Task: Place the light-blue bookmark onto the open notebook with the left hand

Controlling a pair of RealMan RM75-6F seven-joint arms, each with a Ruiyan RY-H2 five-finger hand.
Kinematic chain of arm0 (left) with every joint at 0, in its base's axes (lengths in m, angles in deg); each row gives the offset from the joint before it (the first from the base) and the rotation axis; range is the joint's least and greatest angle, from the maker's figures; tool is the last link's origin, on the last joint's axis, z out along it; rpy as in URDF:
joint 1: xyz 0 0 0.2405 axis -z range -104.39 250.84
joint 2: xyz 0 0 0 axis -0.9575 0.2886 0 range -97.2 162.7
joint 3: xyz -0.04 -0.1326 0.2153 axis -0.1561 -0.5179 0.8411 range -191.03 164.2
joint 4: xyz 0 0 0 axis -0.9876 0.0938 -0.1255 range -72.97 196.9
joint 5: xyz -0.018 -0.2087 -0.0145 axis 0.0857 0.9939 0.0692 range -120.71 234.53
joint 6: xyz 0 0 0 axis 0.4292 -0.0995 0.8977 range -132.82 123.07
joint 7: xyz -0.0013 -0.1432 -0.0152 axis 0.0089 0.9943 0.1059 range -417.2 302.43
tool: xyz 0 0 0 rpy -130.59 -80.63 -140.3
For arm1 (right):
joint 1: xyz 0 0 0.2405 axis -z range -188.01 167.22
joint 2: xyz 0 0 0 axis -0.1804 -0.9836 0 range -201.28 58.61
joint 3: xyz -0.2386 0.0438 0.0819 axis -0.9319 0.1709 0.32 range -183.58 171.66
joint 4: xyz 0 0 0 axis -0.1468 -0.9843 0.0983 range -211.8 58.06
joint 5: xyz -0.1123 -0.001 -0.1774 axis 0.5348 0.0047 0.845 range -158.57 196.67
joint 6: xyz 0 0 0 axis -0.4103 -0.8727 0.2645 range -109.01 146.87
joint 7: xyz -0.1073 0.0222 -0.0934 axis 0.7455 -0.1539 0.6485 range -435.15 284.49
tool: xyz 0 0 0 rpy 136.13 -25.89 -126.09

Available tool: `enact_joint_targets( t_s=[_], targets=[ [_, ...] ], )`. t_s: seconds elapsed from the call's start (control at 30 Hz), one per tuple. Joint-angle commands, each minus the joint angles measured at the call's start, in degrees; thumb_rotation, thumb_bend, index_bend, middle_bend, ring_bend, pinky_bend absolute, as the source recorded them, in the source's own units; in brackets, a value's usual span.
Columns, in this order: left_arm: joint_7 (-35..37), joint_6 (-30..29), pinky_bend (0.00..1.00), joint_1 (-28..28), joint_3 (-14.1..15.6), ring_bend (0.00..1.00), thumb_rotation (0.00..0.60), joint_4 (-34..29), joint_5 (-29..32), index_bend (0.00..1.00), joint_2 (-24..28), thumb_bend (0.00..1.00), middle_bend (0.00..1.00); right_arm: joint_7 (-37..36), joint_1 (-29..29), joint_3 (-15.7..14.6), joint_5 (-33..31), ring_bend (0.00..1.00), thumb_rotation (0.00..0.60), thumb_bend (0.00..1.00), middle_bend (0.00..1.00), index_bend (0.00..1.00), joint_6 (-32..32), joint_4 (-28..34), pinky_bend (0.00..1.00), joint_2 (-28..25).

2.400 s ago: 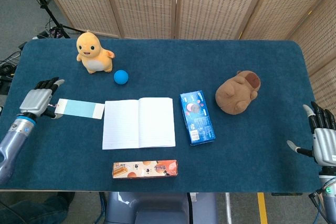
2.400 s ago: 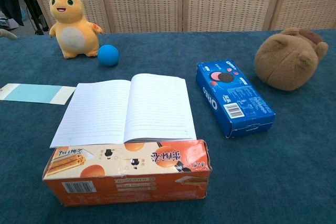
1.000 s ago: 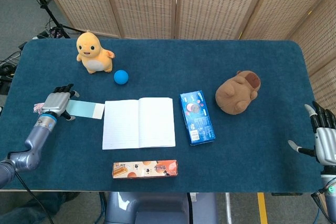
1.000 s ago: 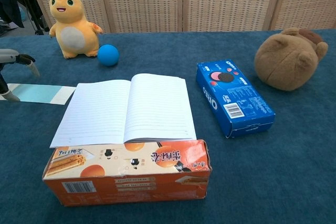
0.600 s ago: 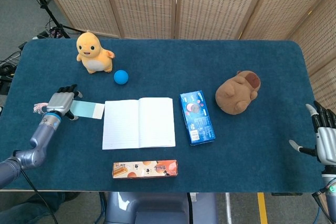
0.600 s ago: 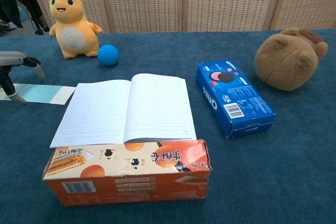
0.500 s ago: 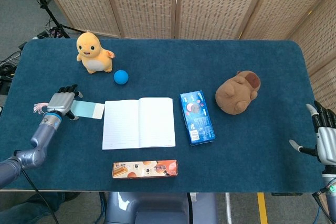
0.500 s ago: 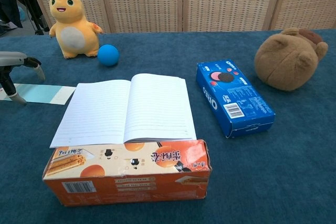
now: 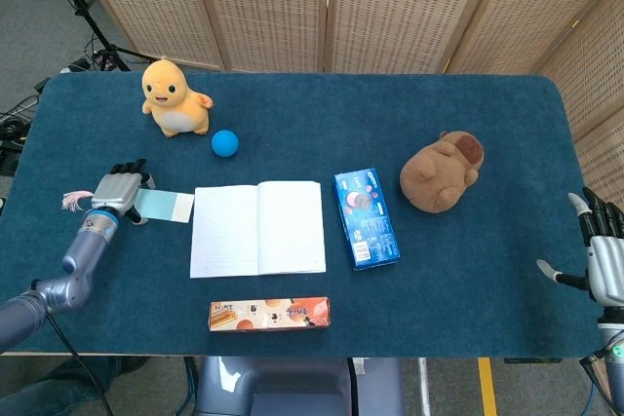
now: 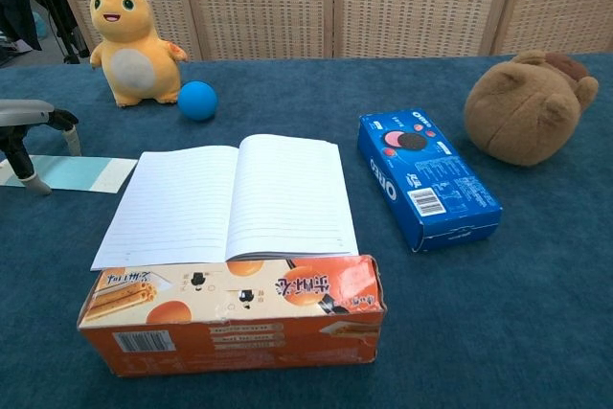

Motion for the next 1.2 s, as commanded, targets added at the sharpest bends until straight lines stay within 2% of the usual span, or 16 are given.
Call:
enact_joint_targets(
  t_s=[0.03,0.43,0.73,0.87,1.0,1.2],
  targets=[
    [0.0,-0.4,0.0,-0.2,0.1,0.0,0.6,0.2,0.2,0.57,-0.3,0.16,0.0,-0.1,0.0,0.0,0.0,0.0,0.6,0.0,0.0,0.0,0.0,0.0,0.0,0.0],
    [1.2,-2.1,0.0,-0.8,-0.5,0.0,0.6,-1.8,-1.4,0.59,1.7,0.16,0.0,-0.3,0.0,-0.1,0.1,0.0,0.6,0.0,0.0,0.0,0.1,0.1,0.0,-0.1],
    [1.6,-6.3,0.0,-1.6,-1.6,0.0,0.6,-7.3,-4.1,0.59,6.6,0.16,0.0,-0.8,0.0,-0.1,0.3,0.0,0.6,0.0,0.0,0.0,0.1,0.2,0.0,-0.3],
    [2.0,-10.3,0.0,-2.0,-2.4,0.0,0.6,-12.0,-8.1,0.6,9.5,0.16,0.0,-1.0,0.1,-0.2,0.4,0.0,0.6,0.0,0.0,0.0,0.1,0.3,0.0,-0.4],
    [2.3,-18.3,0.0,-1.6,-4.2,0.0,0.6,-19.9,-17.7,0.61,12.9,0.16,0.0,-1.3,0.1,0.1,-0.1,0.0,0.6,0.0,0.0,0.0,0.2,0.2,0.0,-0.5],
    [-1.9,-22.6,0.0,1.3,-5.8,0.0,0.6,-23.6,-23.9,0.63,12.4,0.16,0.0,-2.0,0.1,0.5,-1.0,0.0,0.6,0.0,0.0,0.0,0.4,-0.1,0.0,-0.6]
  ],
)
